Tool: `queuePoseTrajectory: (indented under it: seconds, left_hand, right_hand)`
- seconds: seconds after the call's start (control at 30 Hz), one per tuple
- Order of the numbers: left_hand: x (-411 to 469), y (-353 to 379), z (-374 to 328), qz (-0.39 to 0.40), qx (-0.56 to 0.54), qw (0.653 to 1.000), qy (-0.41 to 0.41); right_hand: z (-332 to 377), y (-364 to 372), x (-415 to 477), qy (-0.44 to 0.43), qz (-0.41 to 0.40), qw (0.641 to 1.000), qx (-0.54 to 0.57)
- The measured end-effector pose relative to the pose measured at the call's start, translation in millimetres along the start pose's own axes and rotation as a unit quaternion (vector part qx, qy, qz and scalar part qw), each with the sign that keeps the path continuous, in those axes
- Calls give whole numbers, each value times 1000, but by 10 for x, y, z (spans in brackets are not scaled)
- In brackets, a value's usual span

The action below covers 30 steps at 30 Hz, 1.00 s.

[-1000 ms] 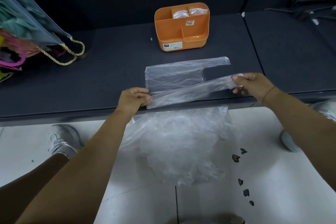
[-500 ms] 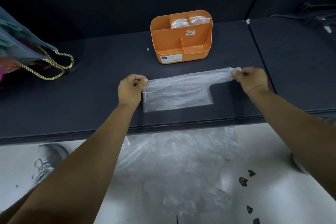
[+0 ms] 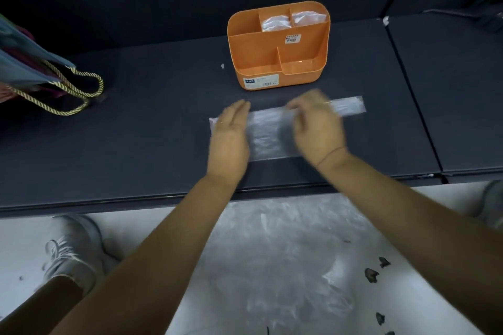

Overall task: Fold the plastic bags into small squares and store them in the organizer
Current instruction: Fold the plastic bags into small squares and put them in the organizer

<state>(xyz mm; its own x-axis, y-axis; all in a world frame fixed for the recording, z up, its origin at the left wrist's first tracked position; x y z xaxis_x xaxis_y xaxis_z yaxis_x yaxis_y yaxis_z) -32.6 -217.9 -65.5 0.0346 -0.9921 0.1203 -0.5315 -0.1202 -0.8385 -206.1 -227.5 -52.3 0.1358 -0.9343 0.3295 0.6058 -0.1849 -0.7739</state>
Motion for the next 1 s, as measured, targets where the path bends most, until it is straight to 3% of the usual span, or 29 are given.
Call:
queuePoseTrajectory:
  seconds: [0.07, 0.13, 0.3, 0.53, 0.87, 1.0]
  left_hand:
    - [-76, 176, 46, 84, -8, 996, -35]
    - [-120, 284, 207, 105, 32, 993, -37]
    - [-185, 356, 460, 147, 194, 970, -3]
    - [-209, 254, 583, 151, 243, 957, -49]
    - [-177, 225, 545, 166, 233, 956, -63]
    - [-161, 234, 560, 159, 227, 959, -62]
  right_hand:
    - [383, 449, -32, -53, 124, 989, 62]
    - [492, 724, -40, -54, 197, 977, 66]
    - [4, 767, -139, -37, 300, 939, -161]
    - [-882, 97, -275, 92, 261, 928, -248]
    - [-976, 51, -310, 76, 231, 939, -243]
    - [-927, 15, -318, 45, 160, 955, -246]
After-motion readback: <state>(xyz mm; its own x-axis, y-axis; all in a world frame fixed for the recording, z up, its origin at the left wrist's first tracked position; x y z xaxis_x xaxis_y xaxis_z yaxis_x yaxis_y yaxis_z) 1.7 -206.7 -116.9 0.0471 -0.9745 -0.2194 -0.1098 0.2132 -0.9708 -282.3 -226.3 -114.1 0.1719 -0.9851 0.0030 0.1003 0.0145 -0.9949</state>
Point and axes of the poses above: each hand's wrist, its own x-axis towards the middle knuckle, its own y-axis out of the palm, z = x × y, the point moved 5 cm from there along x, towards the middle knuckle, and after that the axes turned 10 degrees about -y, right-handed, at the moved point
